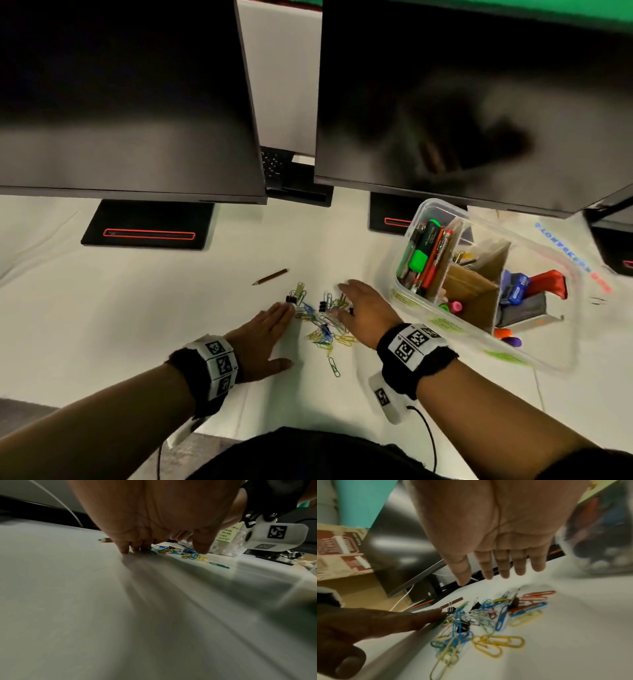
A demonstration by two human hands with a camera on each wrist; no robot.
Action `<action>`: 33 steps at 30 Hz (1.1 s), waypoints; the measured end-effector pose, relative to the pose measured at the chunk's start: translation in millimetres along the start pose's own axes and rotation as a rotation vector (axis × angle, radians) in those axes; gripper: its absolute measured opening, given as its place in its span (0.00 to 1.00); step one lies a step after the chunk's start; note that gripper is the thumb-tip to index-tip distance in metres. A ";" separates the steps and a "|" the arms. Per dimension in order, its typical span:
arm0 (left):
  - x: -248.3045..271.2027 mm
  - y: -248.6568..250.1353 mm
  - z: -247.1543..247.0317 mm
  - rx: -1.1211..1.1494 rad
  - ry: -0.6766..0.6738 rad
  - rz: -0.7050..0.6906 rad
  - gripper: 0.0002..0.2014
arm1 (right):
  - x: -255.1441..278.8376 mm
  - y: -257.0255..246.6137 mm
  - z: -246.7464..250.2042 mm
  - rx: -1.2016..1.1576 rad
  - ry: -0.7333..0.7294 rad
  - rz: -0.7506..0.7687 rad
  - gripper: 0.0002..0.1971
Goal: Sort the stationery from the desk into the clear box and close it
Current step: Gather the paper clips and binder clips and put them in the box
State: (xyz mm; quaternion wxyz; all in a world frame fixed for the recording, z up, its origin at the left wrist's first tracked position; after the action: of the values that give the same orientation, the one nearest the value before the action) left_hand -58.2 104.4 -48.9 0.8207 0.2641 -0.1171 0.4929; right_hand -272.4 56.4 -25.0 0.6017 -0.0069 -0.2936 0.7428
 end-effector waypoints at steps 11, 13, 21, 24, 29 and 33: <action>-21.7 12.8 21.2 0.179 0.301 -0.089 0.34 | 33.8 3.1 -16.2 0.042 -0.114 -0.075 0.52; -23.6 8.0 27.3 0.161 0.288 0.035 0.34 | 38.3 7.5 -15.8 0.102 -0.135 -0.159 0.61; -45.1 7.6 29.1 0.281 0.151 0.299 0.54 | 22.3 1.3 -30.6 -0.108 -0.078 -0.248 0.64; -54.3 14.7 29.8 0.320 0.166 0.245 0.46 | 7.8 -1.6 -22.5 -0.169 0.020 -0.247 0.51; -61.8 15.6 39.6 0.364 0.209 0.161 0.34 | 0.3 0.7 -11.5 -0.146 0.088 -0.239 0.49; -60.3 14.4 45.1 0.311 0.156 0.182 0.50 | -3.0 1.2 -14.5 -0.021 -0.002 -0.207 0.59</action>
State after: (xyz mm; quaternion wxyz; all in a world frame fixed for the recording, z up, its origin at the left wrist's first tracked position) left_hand -96.9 39.9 -34.1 0.7288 0.3368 0.0011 0.5962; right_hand -267.4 59.8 -38.6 0.6750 0.0177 -0.3011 0.6734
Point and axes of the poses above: each hand's wrist, its own x-axis away from the middle knuckle, its own z-axis out of the back of the hand, y = z × x, the point moved 2 cm from there along -x, towards the middle knuckle, and after that the axes turned 7 degrees about y, right-handed, at the moved point
